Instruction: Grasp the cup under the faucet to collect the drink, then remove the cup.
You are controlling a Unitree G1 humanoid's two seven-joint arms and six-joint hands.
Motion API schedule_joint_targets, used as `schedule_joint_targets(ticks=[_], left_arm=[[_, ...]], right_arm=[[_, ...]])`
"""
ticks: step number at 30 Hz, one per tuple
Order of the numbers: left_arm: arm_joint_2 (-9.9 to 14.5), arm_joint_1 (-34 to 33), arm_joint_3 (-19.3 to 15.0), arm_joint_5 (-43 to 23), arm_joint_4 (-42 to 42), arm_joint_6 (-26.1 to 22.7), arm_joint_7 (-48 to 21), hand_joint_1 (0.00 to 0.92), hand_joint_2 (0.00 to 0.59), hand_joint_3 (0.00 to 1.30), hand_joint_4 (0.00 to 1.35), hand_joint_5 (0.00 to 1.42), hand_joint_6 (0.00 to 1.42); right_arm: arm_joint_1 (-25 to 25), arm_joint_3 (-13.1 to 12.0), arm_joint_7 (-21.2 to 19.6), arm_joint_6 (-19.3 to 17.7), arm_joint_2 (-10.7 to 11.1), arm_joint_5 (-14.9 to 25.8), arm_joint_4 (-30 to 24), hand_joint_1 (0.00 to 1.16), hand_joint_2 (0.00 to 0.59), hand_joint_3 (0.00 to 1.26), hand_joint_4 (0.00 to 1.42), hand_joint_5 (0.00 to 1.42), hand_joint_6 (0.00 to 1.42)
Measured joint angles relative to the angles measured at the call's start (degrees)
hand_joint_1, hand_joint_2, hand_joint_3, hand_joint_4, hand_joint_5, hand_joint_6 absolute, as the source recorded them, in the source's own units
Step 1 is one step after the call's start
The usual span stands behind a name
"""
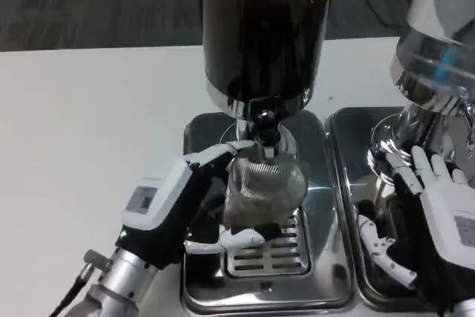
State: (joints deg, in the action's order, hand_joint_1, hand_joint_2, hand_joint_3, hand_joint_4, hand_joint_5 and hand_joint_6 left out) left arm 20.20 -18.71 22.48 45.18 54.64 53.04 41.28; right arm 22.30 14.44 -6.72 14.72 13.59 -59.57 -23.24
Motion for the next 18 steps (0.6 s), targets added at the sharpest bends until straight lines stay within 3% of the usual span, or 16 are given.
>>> schedule_joint_targets(ticks=[5,18], left_arm=[[-1.67,-2.33,1.44,0.39,2.58,-0.67,0.68,0.465,0.161,0.37,0.39,0.65,0.57],[-1.01,-4.17,4.82,0.41,4.89,-1.09,2.29,0.362,0.121,0.31,0.30,0.51,0.34]], right_arm=[[0.45,-0.08,0.01,0.34,-0.11,-0.03,-0.34,0.28,0.454,0.15,0.00,0.00,0.00],[0.43,-0.10,0.89,0.82,-0.10,-0.68,-1.39,0.28,0.460,0.15,0.00,0.00,0.00]])
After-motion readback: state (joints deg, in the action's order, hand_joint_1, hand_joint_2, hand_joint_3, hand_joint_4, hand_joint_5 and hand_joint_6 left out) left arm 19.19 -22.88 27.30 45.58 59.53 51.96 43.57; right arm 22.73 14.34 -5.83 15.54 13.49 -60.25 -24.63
